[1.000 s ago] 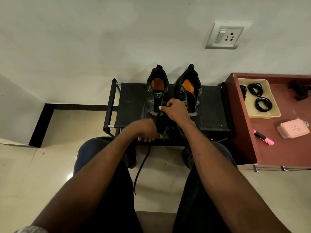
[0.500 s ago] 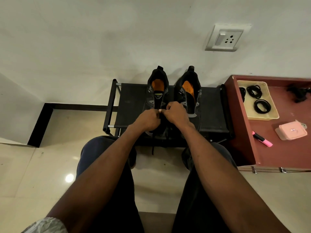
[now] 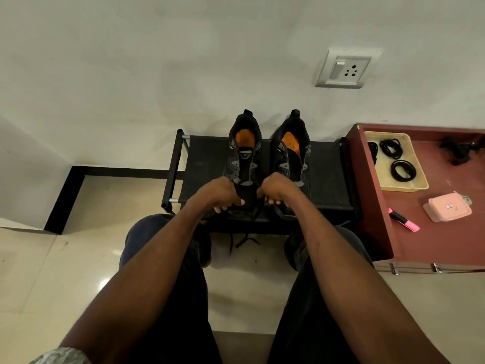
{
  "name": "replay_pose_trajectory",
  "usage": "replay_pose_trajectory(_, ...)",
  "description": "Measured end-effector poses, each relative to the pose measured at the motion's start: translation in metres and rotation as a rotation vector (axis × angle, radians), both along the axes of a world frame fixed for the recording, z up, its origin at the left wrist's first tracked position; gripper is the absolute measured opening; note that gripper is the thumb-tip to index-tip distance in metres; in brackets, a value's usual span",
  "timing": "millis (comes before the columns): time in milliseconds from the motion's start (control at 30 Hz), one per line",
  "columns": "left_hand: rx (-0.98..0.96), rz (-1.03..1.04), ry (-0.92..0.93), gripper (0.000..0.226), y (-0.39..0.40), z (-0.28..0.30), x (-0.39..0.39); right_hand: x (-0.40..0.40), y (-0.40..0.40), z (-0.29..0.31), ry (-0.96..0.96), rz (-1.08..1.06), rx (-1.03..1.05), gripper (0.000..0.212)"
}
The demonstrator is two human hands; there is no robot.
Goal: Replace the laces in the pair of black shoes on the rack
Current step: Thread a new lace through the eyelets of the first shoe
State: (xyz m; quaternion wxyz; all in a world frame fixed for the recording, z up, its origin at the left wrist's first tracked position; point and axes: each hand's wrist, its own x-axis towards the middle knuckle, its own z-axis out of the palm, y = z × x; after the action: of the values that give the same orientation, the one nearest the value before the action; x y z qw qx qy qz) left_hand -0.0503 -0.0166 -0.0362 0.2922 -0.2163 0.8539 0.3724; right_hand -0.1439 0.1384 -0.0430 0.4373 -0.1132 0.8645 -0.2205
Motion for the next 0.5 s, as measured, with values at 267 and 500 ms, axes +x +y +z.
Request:
replay_pose_trajectory(267,0.539,-0.088,-0.056,0.031,0.018,0.004,0.012,0.005,0.033,0.026,-0.478,-0.177,-0.564,0.016)
replay_pose_trajectory(500,0.3,-0.062,-0.061,0.015,0.005,0.007,0.017,0.002,0.03,0.015,-0.061,-0.092,-0.124,0.028)
